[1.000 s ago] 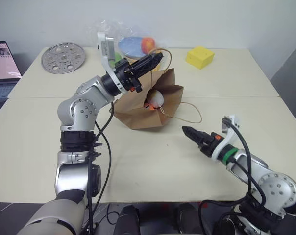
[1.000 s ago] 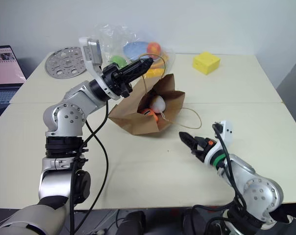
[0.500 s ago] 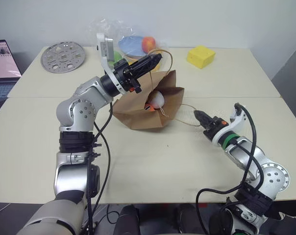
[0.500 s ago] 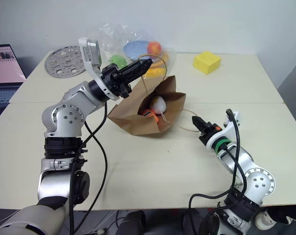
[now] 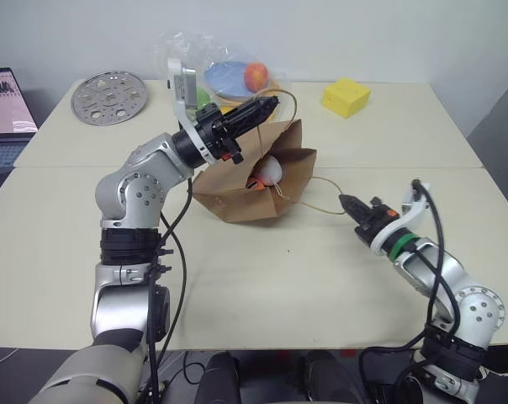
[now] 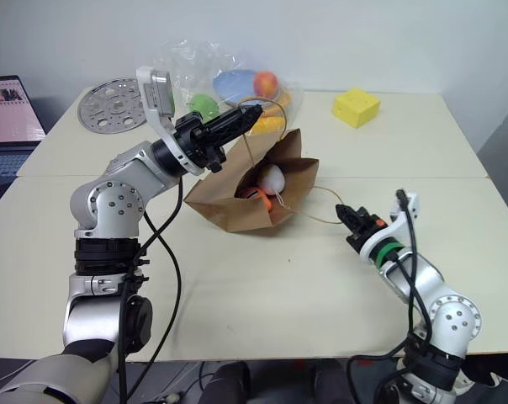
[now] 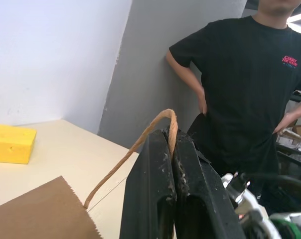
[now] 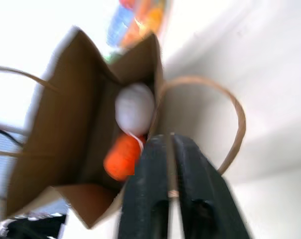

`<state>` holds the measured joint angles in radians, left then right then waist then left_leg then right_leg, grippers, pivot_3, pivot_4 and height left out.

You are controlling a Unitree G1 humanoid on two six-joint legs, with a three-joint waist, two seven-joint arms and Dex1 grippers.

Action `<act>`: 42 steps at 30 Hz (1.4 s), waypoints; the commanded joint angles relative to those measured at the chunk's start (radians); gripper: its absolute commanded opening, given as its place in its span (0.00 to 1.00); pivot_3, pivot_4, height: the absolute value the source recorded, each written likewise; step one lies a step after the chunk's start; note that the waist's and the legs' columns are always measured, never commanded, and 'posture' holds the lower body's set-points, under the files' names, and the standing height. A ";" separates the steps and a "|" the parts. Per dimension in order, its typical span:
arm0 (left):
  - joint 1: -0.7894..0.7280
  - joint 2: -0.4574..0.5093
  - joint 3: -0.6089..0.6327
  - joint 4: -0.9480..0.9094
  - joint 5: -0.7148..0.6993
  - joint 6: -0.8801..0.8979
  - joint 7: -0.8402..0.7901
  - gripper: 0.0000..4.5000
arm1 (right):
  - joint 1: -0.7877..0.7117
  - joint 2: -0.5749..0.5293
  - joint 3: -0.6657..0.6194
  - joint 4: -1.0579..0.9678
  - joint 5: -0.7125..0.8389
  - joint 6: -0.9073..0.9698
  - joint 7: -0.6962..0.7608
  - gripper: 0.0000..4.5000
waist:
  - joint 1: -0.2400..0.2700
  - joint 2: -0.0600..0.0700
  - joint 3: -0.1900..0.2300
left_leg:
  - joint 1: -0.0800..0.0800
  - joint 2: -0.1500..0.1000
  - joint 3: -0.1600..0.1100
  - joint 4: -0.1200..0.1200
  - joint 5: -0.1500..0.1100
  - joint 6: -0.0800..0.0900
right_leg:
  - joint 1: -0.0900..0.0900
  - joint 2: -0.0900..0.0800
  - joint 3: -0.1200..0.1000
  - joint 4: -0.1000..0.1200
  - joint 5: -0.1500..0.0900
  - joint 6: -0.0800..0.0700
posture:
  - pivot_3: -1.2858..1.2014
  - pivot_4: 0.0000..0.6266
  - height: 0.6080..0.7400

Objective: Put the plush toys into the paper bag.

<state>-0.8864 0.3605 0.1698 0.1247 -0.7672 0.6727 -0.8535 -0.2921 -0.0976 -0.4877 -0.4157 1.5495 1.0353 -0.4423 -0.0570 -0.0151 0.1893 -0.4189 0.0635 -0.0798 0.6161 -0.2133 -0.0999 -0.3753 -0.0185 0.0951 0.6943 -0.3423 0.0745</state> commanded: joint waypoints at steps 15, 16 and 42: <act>-0.010 0.008 0.004 -0.036 -0.010 -0.004 0.001 0.00 | 0.078 -0.068 0.219 0.073 -0.030 -0.192 0.038 1.00 | 0.000 0.000 0.000 | 0.000 0.000 0.000 0.000 0.000 0.000 | 0.000 0.000 0.001 0.000 0.000 0.000 | 0.52 0.24 1.00; -0.009 0.009 0.004 -0.037 -0.010 -0.003 0.001 0.00 | 0.073 -0.067 0.228 0.074 -0.036 -0.197 0.045 1.00 | 0.000 0.000 0.000 | 0.000 0.000 0.000 0.000 0.000 0.000 | 0.000 0.000 0.001 -0.001 0.000 0.000 | 0.52 0.24 1.00; -0.005 0.007 -0.003 -0.041 0.003 -0.010 0.008 0.00 | -0.022 -0.139 0.249 0.072 -0.070 -0.292 0.131 0.01 | 0.001 0.000 0.000 | 0.000 0.000 0.000 0.000 0.000 0.000 | 0.000 0.000 0.001 0.000 0.000 0.000 | 0.52 0.24 1.00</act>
<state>-0.8767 0.3612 0.1638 0.1097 -0.7652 0.6761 -0.8426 -0.2862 -0.2179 -0.2336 -0.2989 1.4745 0.7507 -0.3539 -0.0562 -0.0152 0.1893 -0.4186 0.0634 -0.0794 0.6162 -0.2132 -0.0999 -0.3751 -0.0183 0.0956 0.6940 -0.3423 0.0745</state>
